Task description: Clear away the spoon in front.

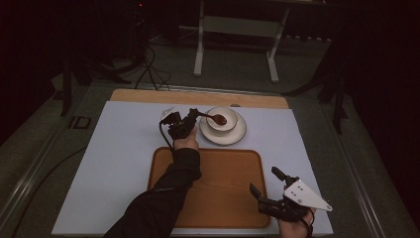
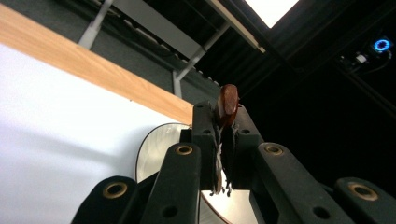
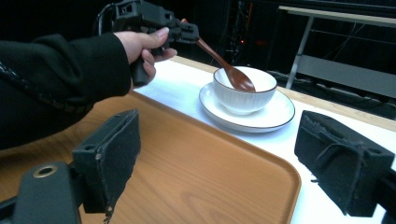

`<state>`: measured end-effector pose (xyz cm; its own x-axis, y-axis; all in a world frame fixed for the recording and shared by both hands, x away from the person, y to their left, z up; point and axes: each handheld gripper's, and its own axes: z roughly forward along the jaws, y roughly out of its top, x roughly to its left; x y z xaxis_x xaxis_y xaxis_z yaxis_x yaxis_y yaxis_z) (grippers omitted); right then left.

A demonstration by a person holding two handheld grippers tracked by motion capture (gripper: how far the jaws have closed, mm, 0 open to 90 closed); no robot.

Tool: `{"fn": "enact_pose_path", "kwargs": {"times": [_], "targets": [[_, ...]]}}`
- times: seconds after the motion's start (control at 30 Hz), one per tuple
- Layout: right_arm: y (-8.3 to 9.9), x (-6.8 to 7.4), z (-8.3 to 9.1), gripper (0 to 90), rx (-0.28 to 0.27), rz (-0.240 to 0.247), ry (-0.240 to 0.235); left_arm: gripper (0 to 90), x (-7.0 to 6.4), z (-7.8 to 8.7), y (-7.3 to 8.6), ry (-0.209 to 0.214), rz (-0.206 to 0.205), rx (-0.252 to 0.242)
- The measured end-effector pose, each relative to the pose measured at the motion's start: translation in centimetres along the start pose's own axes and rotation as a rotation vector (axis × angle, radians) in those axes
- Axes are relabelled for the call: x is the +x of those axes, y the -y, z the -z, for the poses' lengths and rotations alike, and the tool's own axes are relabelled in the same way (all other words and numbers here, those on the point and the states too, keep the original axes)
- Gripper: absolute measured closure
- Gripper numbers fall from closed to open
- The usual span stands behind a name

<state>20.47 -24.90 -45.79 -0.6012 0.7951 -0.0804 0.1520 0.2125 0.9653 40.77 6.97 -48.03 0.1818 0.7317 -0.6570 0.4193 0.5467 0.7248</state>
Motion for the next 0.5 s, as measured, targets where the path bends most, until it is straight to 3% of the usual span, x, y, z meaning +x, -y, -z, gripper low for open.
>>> {"fn": "enact_pose_path", "kwargs": {"times": [0.3, 0.5], "targets": [[0.0, 0.1, -0.2, 14.4, -0.002, 0.003, -0.003, 84.0, -0.4, 1.9, -2.2, 0.047, -0.061, 0.006], [0.0, 0.1, -0.2, 14.4, 0.001, 0.005, 0.002, 84.0, -0.7, 3.5, -3.8, 0.099, -0.122, 0.05]]}}
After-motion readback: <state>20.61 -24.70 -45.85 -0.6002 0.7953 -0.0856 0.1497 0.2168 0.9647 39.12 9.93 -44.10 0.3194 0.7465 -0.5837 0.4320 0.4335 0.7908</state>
